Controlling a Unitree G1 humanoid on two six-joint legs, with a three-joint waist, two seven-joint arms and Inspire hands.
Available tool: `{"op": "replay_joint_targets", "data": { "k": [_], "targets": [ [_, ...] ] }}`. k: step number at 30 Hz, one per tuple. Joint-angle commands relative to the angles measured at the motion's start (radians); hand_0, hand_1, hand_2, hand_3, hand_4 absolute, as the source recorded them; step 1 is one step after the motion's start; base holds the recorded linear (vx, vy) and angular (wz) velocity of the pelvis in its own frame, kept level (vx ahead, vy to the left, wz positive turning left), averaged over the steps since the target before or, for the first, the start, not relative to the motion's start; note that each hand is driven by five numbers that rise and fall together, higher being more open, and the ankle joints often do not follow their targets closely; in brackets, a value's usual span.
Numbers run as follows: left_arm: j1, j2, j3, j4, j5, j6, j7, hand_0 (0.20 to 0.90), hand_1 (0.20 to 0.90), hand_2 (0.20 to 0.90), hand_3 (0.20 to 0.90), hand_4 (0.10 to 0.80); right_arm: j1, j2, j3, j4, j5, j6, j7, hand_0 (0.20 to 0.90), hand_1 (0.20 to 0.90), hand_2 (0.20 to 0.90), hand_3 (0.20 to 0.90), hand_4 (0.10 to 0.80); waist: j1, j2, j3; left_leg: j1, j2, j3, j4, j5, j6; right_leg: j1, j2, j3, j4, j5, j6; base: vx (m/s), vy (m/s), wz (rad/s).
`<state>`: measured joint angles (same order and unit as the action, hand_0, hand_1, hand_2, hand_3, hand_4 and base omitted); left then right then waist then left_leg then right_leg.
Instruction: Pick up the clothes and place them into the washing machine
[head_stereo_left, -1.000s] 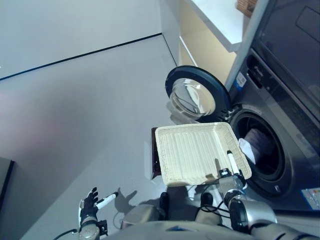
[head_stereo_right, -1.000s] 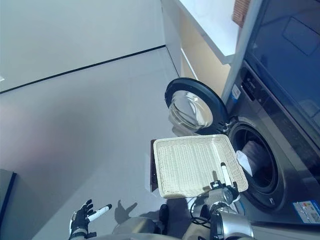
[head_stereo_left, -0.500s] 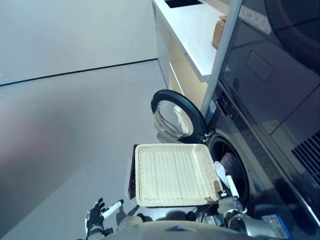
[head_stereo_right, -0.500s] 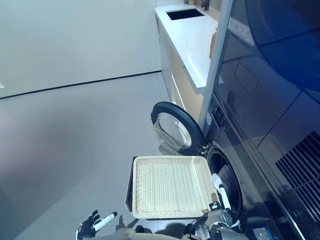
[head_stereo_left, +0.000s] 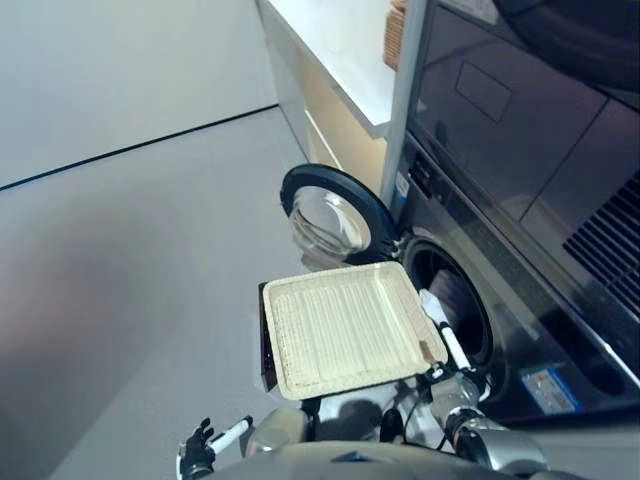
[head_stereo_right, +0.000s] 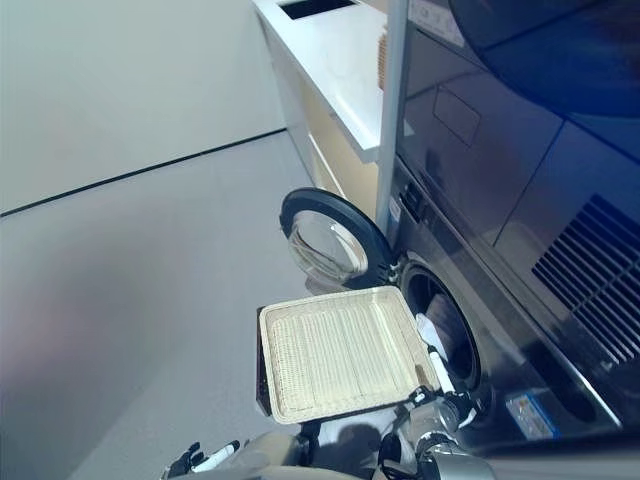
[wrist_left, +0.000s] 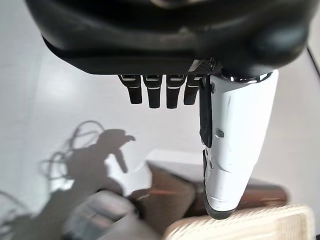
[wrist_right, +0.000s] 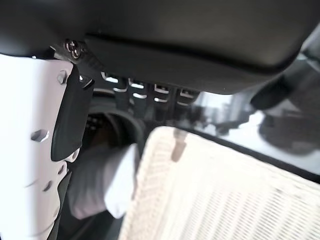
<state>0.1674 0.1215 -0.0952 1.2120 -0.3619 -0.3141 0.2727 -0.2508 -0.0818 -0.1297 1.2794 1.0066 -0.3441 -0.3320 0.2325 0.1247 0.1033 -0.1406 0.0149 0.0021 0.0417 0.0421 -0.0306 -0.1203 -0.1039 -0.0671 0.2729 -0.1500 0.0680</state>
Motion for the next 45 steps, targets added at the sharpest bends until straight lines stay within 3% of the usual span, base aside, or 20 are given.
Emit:
{"op": "replay_joint_targets", "data": {
  "k": [1,2,4,11,20,28,32,36,45],
  "targets": [
    [-0.023,0.036,0.001,-0.013,-0.040,-0.085,0.049,0.900,0.900,0.900,0.900,0.800,-0.095,-0.012,0.033,-0.061,-0.041,-0.030,0.002,0.900,0.900,0.900,0.900,0.800,0.063,0.046,-0.006,-0.074,0.018,0.052,0.022,0.083,-0.033,0.079,-0.126,-0.122,-0.120,0.128,0.062,-0.157,0.147,-1.03],
    [-0.023,0.034,0.004,-0.028,-0.054,-0.090,0.040,0.900,0.900,0.900,0.900,0.800,-0.104,-0.020,0.035,-0.062,-0.044,-0.025,0.000,0.900,0.900,0.900,0.900,0.800,0.071,0.047,-0.001,-0.078,0.020,0.067,0.023,0.086,-0.034,0.067,-0.133,-0.150,-0.137,0.149,0.065,-0.172,0.101,-1.48],
    [-0.027,0.040,-0.008,-0.079,-0.086,-0.116,0.036,0.900,0.900,0.900,0.900,0.800,-0.126,-0.013,0.054,-0.085,-0.041,-0.028,-0.002,0.900,0.900,0.900,0.900,0.800,0.059,0.049,0.016,-0.083,0.012,0.070,0.028,0.079,-0.028,0.046,-0.123,-0.107,-0.158,0.168,0.071,-0.091,0.037,-1.43],
    [-0.022,0.017,-0.082,-0.166,-0.098,-0.129,0.025,0.900,0.900,0.900,0.900,0.800,-0.227,-0.036,0.049,-0.095,0.038,-0.055,-0.015,0.900,0.900,0.900,0.900,0.800,0.054,0.085,0.064,-0.115,-0.016,0.066,-0.002,0.082,-0.016,-0.010,-0.147,-0.126,-0.191,0.202,0.079,-0.060,0.064,0.07],
    [-0.015,0.020,-0.136,-0.168,-0.113,-0.126,0.015,0.900,0.900,0.900,0.900,0.800,-0.416,-0.158,-0.022,-0.124,0.070,-0.096,-0.078,0.900,0.900,0.900,0.900,0.800,0.058,0.168,0.152,-0.199,-0.048,0.062,0.019,0.087,-0.006,-0.116,-0.196,-0.112,-0.147,0.215,0.092,-0.076,0.090,0.09],
    [-0.045,0.030,-0.204,-0.271,-0.103,-0.147,0.008,0.900,0.900,0.900,0.900,0.800,-0.538,-0.241,-0.041,-0.142,0.064,-0.119,-0.112,0.900,0.900,0.900,0.900,0.800,0.059,0.189,0.212,-0.283,-0.072,0.073,0.062,0.076,-0.004,-0.196,-0.231,-0.093,-0.124,0.234,0.098,-0.038,0.080,0.06],
    [-0.050,0.035,-0.220,-0.310,-0.099,-0.151,0.000,0.900,0.900,0.900,0.900,0.800,-0.574,-0.272,-0.053,-0.140,0.081,-0.132,-0.117,0.900,0.900,0.900,0.900,0.800,0.062,0.192,0.217,-0.316,-0.083,0.074,0.080,0.071,-0.005,-0.218,-0.245,-0.089,-0.115,0.236,0.098,-0.010,0.067,0.07],
    [-0.036,0.042,-0.239,-0.362,-0.102,-0.150,-0.007,0.900,0.900,0.900,0.900,0.800,-0.646,-0.351,-0.061,-0.113,0.099,-0.132,-0.128,0.900,0.900,0.900,0.900,0.800,0.076,0.223,0.206,-0.353,-0.112,0.080,0.090,0.062,-0.004,-0.246,-0.283,-0.087,-0.114,0.246,0.106,0.005,0.123,0.12],
    [-0.042,0.028,-0.262,-0.364,-0.108,-0.151,0.002,0.900,0.900,0.900,0.900,0.800,-0.716,-0.426,-0.061,-0.077,0.096,-0.122,-0.146,0.900,0.900,0.900,0.900,0.800,0.098,0.289,0.194,-0.383,-0.151,0.092,0.115,0.040,-0.002,-0.278,-0.325,-0.062,-0.093,0.236,0.108,0.025,0.104,0.05]
  ]
}}
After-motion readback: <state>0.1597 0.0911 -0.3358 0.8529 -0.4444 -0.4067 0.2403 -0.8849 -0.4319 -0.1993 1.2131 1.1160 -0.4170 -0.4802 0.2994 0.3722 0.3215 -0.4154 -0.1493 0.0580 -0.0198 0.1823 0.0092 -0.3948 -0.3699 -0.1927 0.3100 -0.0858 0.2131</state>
